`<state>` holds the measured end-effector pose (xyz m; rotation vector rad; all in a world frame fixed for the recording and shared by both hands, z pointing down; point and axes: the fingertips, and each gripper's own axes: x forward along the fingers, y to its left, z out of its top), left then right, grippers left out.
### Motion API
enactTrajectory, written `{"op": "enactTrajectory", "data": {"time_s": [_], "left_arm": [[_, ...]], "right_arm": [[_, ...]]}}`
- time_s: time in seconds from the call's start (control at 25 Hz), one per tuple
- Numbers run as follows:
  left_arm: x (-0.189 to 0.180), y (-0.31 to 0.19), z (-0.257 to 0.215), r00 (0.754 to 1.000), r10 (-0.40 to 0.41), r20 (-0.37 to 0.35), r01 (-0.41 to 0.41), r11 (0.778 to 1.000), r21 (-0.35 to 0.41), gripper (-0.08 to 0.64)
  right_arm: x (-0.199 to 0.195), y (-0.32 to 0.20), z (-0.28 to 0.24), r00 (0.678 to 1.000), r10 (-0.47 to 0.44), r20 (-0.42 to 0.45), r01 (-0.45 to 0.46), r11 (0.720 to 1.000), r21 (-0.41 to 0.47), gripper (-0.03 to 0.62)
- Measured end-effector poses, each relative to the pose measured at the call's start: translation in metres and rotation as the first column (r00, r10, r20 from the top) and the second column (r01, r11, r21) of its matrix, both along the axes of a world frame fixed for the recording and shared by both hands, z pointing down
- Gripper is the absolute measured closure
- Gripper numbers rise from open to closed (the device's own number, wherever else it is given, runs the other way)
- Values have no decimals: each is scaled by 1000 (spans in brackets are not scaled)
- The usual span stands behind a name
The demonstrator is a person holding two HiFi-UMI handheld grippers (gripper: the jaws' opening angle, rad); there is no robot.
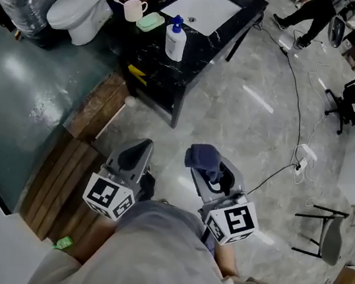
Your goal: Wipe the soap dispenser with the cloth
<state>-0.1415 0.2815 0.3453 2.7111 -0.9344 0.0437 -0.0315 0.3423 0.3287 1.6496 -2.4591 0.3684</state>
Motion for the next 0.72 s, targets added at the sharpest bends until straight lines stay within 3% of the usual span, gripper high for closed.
{"op": "enactTrajectory", "data": {"time_s": [0.28,0.72], "left_arm": [[-7,-47,2,998,56,-12,-56,998,-18,554],[-32,-119,-6,997,68,-45,-68,998,-4,555]], "right_arm": [[-16,-55,-3,1000,-3,-15,2,1000,-13,407],[-45,-128,-18,998,-17,-66,17,1000,-2,407]]}}
